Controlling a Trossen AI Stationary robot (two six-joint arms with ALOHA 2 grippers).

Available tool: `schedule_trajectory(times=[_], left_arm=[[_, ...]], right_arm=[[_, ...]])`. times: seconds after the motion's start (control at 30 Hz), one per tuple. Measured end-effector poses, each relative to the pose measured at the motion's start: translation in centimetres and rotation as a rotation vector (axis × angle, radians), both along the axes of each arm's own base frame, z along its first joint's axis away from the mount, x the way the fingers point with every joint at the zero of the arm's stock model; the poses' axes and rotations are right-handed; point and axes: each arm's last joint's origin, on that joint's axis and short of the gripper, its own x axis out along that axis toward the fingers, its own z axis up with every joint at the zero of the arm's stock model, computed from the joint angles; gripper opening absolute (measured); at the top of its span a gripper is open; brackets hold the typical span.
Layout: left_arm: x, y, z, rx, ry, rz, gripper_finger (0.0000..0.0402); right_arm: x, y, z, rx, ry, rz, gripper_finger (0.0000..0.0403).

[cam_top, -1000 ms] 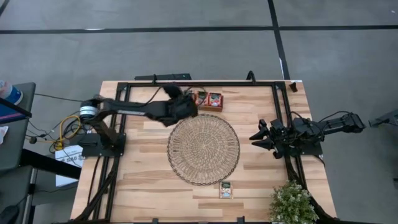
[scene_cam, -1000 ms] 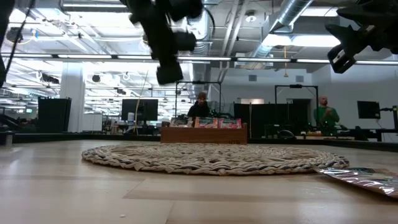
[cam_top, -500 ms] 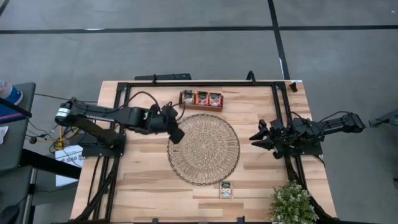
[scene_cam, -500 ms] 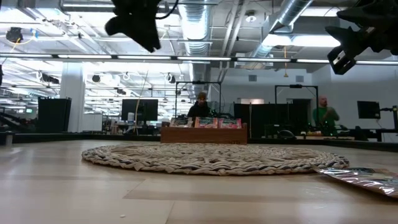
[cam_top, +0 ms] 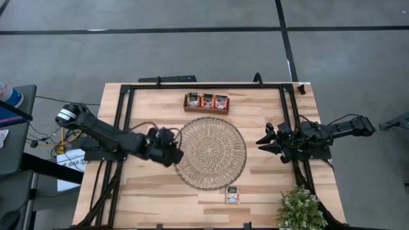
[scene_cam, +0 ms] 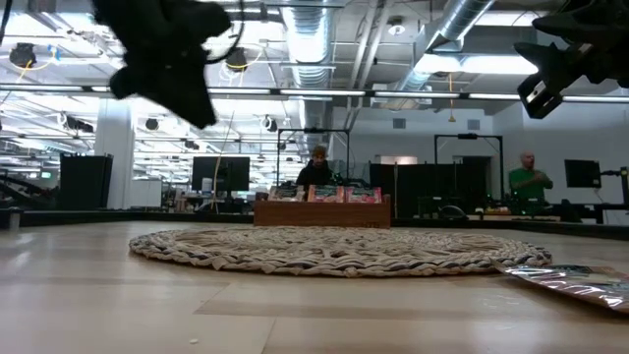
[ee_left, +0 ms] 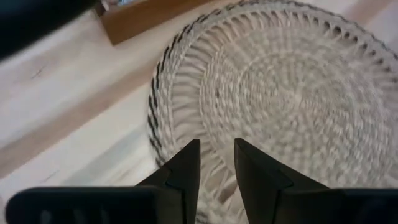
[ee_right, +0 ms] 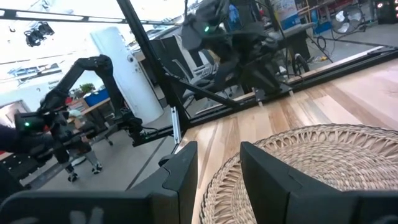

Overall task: Pick & Place Tea
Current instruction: Put the brown tea bag into the left section of the wooden organizer

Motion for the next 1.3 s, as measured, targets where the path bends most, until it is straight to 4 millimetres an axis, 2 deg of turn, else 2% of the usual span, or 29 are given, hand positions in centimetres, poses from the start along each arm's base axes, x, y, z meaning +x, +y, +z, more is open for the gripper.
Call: schedule_trajectory(times=[0.07, 0.2, 0.33, 0.67, 0.9, 1.1, 1.3], left_arm=[[-0.8, -0.8, -0.6, 0.013, -0.009, -0.011, 0.0082], [-2.8, -1.6, -0.4, 0.02, -0.067, -0.042, 0.0064], [-5.4, -1.2, 0.4, 0.044, -0.136, -0.056, 0.0042], [-13.5, 3.1, 2.3, 0.069, -0.347, -0.027, 0.0021], [-17.9, 5.6, 3.3, 0.067, -0.486, -0.071, 0.0021], [-20.5, 7.1, 3.2, 0.03, -0.563, -0.061, 0.0021], [-21.6, 7.7, 2.9, 0.016, -0.584, -0.057, 0.0021]], right_arm=[[0.0, 0.0, 0.0, 0.0, 0.0, 0.0, 0.0114], [0.0, 0.0, 0.0, 0.0, 0.001, 0.0, 0.0114], [0.0, 0.0, -0.1, -0.002, 0.008, -0.001, 0.0114], [0.0, 0.0, -0.2, -0.005, 0.024, -0.001, 0.0114], [0.0, 0.0, -0.3, -0.006, 0.03, -0.001, 0.0114], [0.0, 0.0, -0.3, -0.006, 0.03, -0.001, 0.0114], [0.0, 0.0, -0.3, -0.006, 0.03, -0.001, 0.0114]])
